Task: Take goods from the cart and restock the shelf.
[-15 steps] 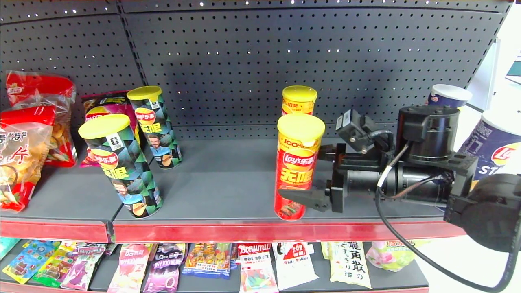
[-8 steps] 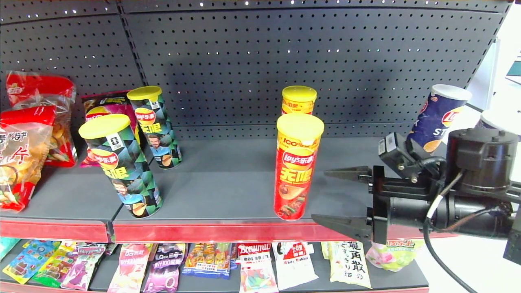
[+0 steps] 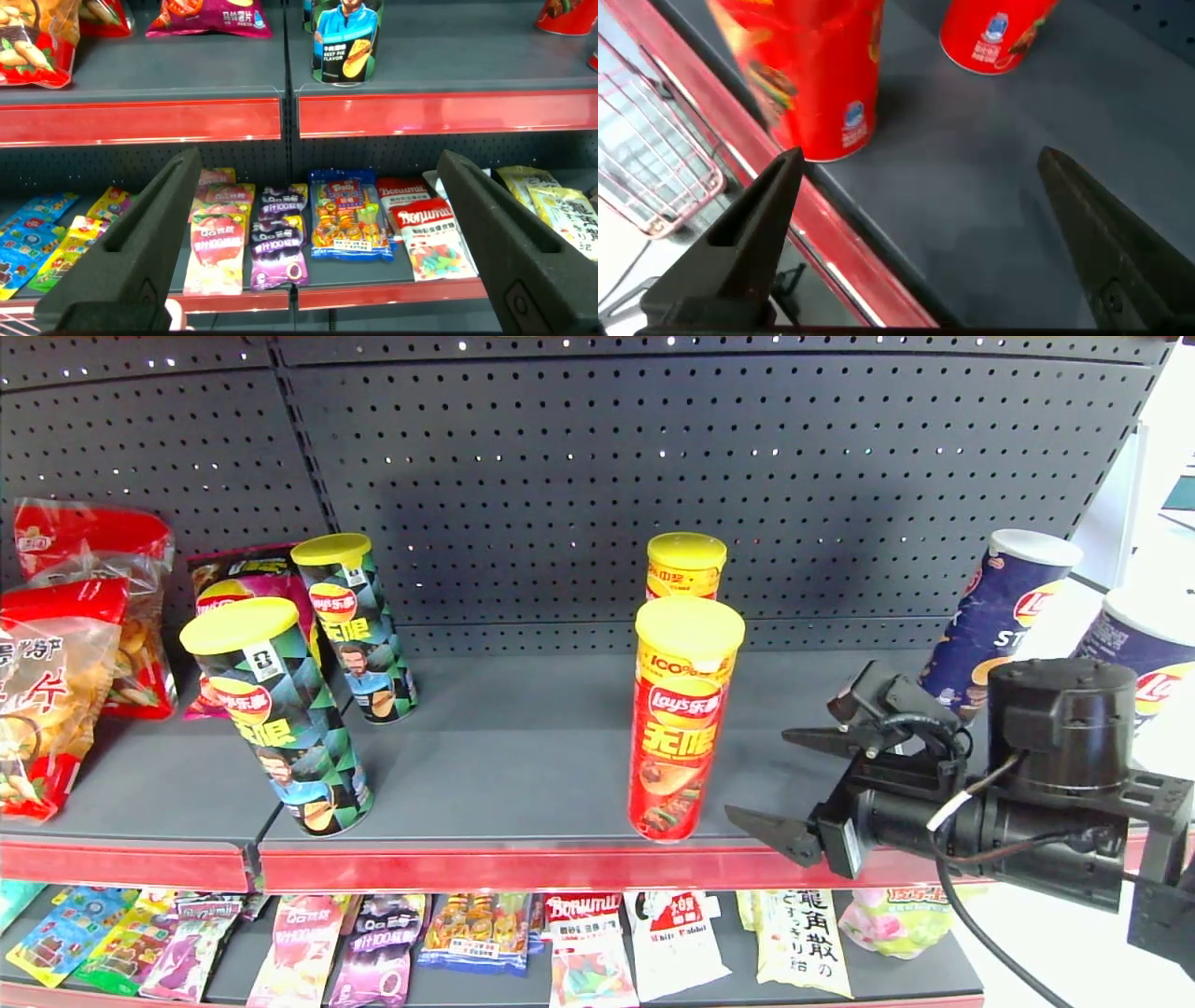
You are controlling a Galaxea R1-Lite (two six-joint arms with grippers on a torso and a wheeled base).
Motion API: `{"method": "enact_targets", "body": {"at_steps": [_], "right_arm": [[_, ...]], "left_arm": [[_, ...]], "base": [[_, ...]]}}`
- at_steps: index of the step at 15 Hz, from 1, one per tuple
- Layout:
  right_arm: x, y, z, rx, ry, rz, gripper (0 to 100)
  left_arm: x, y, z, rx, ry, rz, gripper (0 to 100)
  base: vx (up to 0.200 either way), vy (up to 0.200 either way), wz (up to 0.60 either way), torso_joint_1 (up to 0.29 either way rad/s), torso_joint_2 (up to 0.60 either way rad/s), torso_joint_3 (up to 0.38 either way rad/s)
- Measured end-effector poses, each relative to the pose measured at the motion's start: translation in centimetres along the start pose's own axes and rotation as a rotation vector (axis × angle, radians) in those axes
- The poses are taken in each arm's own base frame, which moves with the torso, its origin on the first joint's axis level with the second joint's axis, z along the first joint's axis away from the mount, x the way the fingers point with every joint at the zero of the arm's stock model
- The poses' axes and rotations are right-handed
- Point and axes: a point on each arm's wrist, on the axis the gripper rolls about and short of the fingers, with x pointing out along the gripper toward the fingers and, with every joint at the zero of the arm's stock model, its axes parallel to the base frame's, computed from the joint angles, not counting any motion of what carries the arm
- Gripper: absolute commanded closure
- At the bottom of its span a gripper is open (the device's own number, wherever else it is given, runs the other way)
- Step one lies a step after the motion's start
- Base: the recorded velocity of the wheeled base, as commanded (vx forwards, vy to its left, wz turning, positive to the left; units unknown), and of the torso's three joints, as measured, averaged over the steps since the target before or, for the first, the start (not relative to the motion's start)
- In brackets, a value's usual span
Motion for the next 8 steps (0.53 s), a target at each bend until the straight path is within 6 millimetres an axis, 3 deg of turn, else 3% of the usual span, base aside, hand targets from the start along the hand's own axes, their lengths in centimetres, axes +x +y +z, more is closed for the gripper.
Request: {"method": "enact_targets", "body": {"at_steps": [8], "right_arm": [[2.6,-1.2,-0.7,-0.026,0.052,-0.023,0]], "left_arm": [[0.0,0.0,0.0,0.0,0.0,-0.001,0]], "base": [[0.0,0.0,0.0,0.0,0.0,0.0]]}}
